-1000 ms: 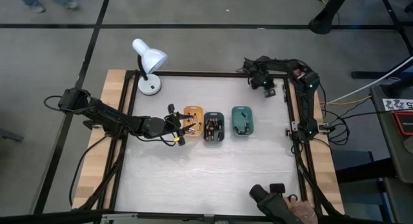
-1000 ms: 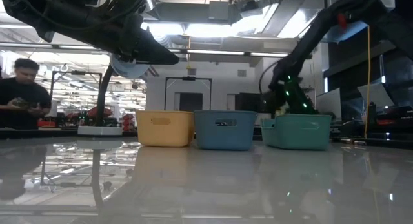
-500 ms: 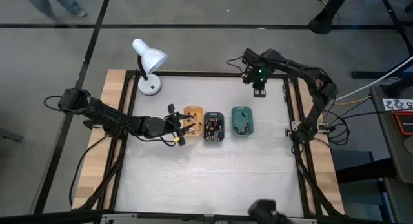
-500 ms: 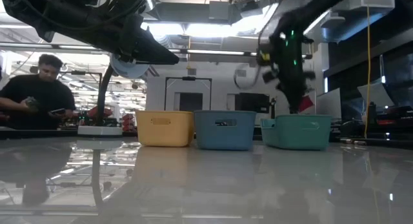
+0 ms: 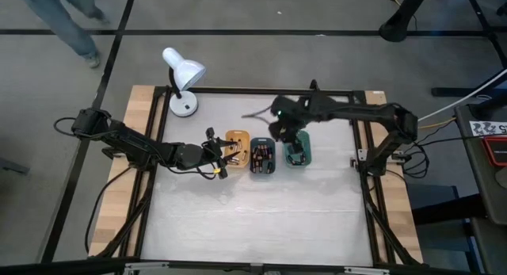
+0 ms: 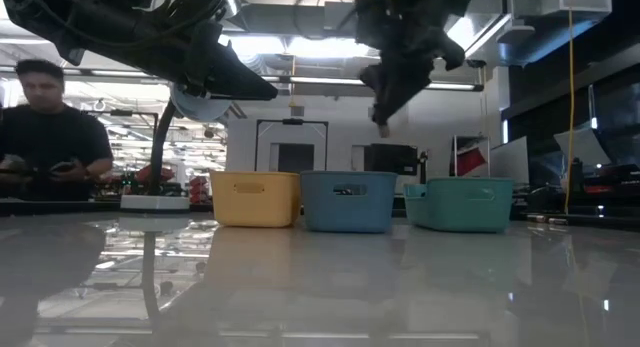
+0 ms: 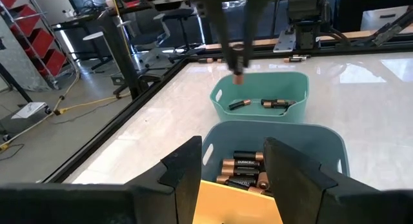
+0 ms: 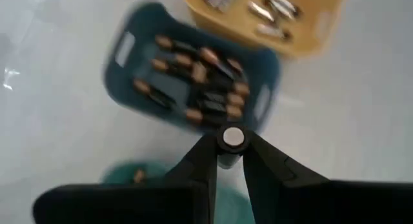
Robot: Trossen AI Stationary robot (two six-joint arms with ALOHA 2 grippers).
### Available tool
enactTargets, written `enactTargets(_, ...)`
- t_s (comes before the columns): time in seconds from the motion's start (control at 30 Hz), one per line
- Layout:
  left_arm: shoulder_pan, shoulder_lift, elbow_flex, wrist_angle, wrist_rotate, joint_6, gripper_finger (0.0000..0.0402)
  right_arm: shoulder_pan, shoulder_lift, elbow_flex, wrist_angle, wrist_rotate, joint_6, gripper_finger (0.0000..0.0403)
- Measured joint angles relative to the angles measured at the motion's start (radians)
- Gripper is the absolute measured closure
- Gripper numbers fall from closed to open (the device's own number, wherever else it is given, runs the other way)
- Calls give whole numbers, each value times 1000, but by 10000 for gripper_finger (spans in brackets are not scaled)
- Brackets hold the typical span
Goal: Sort batteries
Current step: Put the black battery into the blue bin
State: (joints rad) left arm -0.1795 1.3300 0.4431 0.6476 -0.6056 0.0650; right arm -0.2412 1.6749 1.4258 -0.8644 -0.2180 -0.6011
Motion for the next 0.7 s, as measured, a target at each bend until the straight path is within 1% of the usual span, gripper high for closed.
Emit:
enactTargets(0.1,0,0,0,0,0,2,245,49,13,0,58,-5,3,343)
enactTargets(0.23,0,0,0,0,0,2,245,87,60,0,120,-32,26,343)
enactTargets(0.4,0,0,0,4,0,0,245,91,120,0,130,-37,26,343)
enactTargets(0.57,0,0,0,3,0,0,245,83,155,-1,131,-2,76,341)
enactTargets(0.63,0,0,0,1,0,2,245,83,158,-1,128,1,77,333)
enactTargets(0.7,0,0,0,1,0,2,245,84,158,-1,139,5,99,315)
